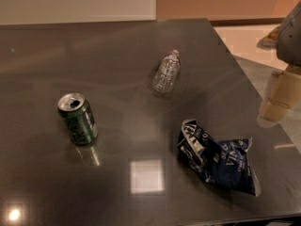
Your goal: Move blue chip bag near water bottle
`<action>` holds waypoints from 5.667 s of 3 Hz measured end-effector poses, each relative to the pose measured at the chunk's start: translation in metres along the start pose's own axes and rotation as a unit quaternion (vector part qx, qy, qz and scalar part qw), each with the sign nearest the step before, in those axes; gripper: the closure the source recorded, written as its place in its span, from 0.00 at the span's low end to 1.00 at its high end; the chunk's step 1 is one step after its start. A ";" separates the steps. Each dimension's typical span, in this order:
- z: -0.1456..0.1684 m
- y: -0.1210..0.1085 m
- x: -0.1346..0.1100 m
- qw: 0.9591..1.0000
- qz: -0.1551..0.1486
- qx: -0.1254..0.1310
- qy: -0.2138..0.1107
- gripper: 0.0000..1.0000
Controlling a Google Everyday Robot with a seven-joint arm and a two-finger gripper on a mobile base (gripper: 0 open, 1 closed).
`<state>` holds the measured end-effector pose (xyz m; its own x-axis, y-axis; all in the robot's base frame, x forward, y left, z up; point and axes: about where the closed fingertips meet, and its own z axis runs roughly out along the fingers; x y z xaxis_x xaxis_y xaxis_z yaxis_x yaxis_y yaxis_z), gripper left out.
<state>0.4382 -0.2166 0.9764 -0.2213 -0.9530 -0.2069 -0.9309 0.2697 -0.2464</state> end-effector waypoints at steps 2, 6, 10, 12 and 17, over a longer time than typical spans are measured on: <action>0.010 0.019 -0.005 0.999 -0.024 -0.025 0.004 0.00; 0.079 0.114 -0.013 0.990 -0.014 -0.136 -0.015 0.00; 0.083 0.100 -0.010 0.994 -0.002 -0.109 -0.026 0.88; 0.061 0.013 -0.022 0.995 0.047 -0.051 -0.073 1.00; 0.113 -0.112 -0.042 0.990 0.041 0.012 -0.135 0.35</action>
Offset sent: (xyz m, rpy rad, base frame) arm -0.0363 0.0240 -0.0373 -0.0253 0.1333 0.1360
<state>0.5848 -0.1914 0.9060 -0.2067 -0.8568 -0.4724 -0.9050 0.3509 -0.2404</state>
